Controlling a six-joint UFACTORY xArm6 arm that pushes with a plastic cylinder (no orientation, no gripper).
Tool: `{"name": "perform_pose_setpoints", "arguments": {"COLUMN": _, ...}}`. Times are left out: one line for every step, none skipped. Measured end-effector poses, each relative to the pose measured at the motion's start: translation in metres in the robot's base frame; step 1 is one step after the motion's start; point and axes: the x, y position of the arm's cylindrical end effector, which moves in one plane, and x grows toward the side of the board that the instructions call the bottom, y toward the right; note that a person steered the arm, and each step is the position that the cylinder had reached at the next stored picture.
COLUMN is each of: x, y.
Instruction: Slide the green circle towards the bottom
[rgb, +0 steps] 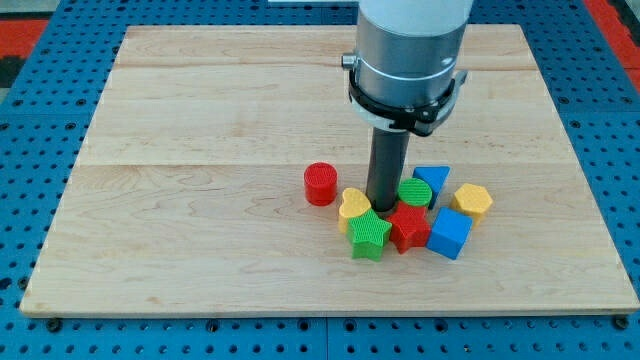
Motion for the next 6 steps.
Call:
{"name": "perform_pose_setpoints", "arguments": {"x": -0.01, "y": -0.013}}
{"name": "perform_pose_setpoints", "arguments": {"x": -0.038, "y": -0.031}}
{"name": "perform_pose_setpoints", "arguments": {"x": -0.046, "y": -0.003}}
{"name": "perform_pose_setpoints", "arguments": {"x": -0.038, "y": 0.048}}
{"name": "perform_pose_setpoints", "arguments": {"x": 0.001, "y": 0.056}}
{"name": "perform_pose_setpoints", "arguments": {"x": 0.012, "y": 0.054}}
